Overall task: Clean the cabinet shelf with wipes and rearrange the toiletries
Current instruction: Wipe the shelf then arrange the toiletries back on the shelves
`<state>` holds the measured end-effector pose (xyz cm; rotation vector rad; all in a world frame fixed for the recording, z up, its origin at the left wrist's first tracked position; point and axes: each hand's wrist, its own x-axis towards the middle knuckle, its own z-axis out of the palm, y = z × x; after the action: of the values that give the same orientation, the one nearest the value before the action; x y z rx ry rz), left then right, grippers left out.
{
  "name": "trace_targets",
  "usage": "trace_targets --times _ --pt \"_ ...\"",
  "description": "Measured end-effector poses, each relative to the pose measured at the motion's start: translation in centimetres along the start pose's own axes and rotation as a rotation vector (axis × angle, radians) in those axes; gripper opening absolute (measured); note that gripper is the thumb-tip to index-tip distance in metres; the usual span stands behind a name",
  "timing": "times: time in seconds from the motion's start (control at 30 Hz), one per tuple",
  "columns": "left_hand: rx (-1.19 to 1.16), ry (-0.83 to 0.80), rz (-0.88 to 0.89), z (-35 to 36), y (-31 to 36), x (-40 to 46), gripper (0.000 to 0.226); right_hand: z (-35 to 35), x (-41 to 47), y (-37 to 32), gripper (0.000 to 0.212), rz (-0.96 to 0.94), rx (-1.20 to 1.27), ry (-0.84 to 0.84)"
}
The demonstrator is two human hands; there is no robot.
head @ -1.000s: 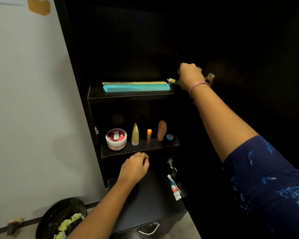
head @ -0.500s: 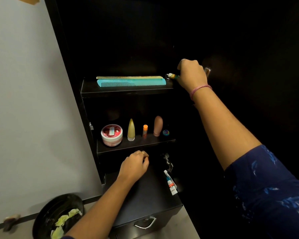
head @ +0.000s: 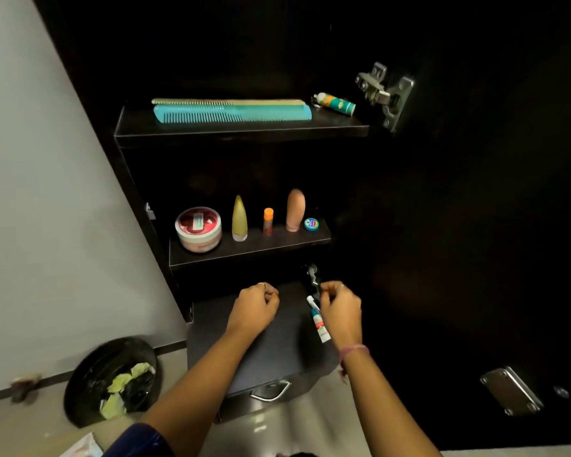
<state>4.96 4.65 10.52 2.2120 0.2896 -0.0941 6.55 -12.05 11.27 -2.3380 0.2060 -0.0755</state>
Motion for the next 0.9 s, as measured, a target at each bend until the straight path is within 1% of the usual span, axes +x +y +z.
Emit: trace_targets --times 0.07,0.13,0.17,0.23,0.27,0.33,0.4,0.47,0.53,0.57,0.6,0.67,0.7,0.8,0.9 --pt "-0.125 -0.048 -0.123 1.9 -1.4 0.3 0.015 2.3 -0.1 2.8 0.025 0.089 -0.141 -0.15" --pt "-0.24 -0.085 -0.273 4.3 -3.0 0.8 0.013 4.2 -0.3 5.2 0.028 0.13 -0.293 -0.259" --pt "-0.309 -0.115 -0.357 5.3 -3.5 1.0 0.011 5.0 -0.3 6.1 0.032 0.124 -0.355 -0.29" --pt "-0.46 -0.213 -0.506 7.9 -4.4 1.8 0.018 6.6 0.2 7.8 0.041 0.099 -0.455 -0.323" --pt "-0.529 -0.254 -0.562 9.2 -4.8 2.3 0.021 7.3 0.7 8.5 0.044 0.085 -0.497 -0.334" --pt "-0.617 -0.297 -0.63 11.4 -5.6 3.4 0.019 8.7 1.6 9.3 0.049 0.072 -0.55 -0.346" --pt "-0.644 -0.284 -0.642 13.6 -6.4 4.9 0.017 10.0 2.1 9.7 0.052 0.065 -0.629 -0.325" --pt "-0.612 -0.256 -0.609 15.4 -7.5 6.3 0.02 11.4 2.2 10.0 0.053 0.039 -0.655 -0.224" --pt "-0.577 -0.232 -0.601 16.7 -8.2 7.8 0.017 12.1 2.0 10.1 0.053 0.074 -0.69 -0.275" --pt "-0.566 -0.22 -0.587 17.7 -8.9 8.7 0.011 12.4 1.8 10.4 0.053 0.094 -0.685 -0.286" --pt "-0.557 -0.205 -0.567 19.0 -9.9 9.9 0.011 12.7 1.7 10.7 0.054 0.099 -0.687 -0.276" --pt "-0.507 -0.173 -0.527 19.7 -9.5 11.3 0.044 13.0 1.6 11.2 0.055 0.102 -0.698 -0.227" --pt "-0.488 -0.153 -0.502 19.3 -8.5 11.6 0.049 13.2 1.5 11.3 0.055 0.105 -0.701 -0.24" --pt "-0.379 -0.1 -0.456 17.7 -5.0 11.6 0.044 13.3 1.9 11.6 0.052 0.127 -0.657 -0.187" --pt "-0.24 -0.107 -0.418 18.0 -4.3 12.5 0.045 13.3 1.9 12.3 0.046 0.107 -0.641 -0.276"
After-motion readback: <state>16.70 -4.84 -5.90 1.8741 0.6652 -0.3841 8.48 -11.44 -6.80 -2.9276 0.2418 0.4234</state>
